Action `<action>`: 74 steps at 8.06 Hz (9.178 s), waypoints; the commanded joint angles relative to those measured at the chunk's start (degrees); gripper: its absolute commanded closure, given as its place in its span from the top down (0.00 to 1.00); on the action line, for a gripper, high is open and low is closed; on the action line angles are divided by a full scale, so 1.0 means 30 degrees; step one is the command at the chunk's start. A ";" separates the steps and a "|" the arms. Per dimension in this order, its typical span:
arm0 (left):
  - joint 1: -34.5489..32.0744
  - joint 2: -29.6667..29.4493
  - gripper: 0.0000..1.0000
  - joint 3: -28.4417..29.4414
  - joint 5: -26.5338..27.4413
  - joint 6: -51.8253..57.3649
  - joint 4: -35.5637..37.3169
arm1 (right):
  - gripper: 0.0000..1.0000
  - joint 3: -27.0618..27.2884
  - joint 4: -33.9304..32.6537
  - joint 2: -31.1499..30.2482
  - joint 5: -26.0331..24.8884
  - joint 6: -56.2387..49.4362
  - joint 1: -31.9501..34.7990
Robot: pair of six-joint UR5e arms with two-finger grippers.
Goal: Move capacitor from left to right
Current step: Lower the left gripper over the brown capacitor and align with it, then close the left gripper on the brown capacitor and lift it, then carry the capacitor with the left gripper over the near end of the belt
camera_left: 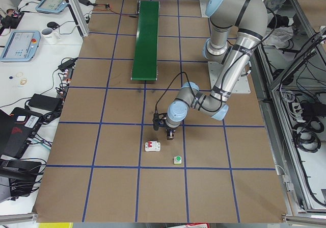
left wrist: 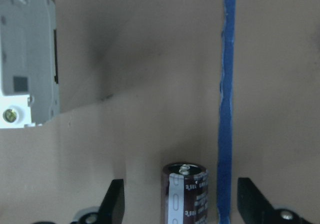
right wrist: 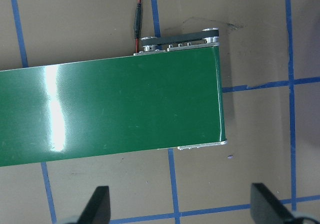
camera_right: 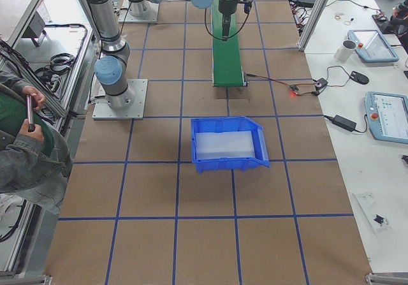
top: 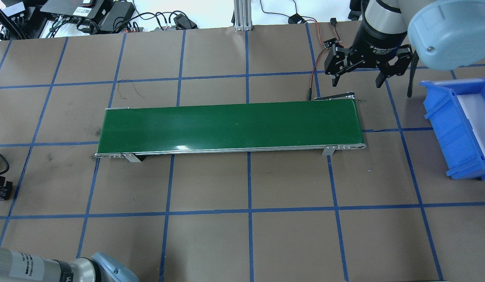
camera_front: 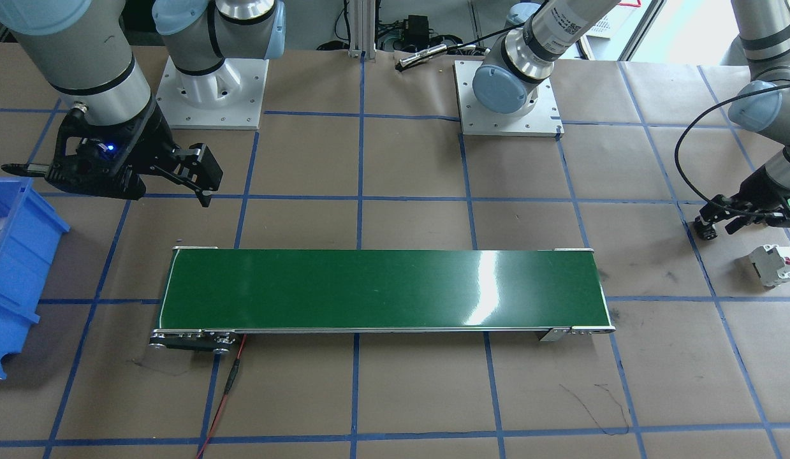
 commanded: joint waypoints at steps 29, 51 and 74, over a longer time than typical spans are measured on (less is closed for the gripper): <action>-0.0437 0.0645 0.88 -0.0939 0.1169 -0.3396 0.1824 | 1.00 0.0000 0.0021 0.0000 -0.0022 0.0027 -0.0029; -0.4178 0.4709 0.13 -0.0909 0.2105 -0.3861 -0.0780 | 1.00 0.0000 -0.0008 0.0000 -0.0022 -0.0002 -0.0029; -1.6465 0.2317 0.15 0.0263 0.2927 -1.3008 -0.0523 | 1.00 0.0000 0.0080 0.0000 -0.0052 -0.0002 -0.0088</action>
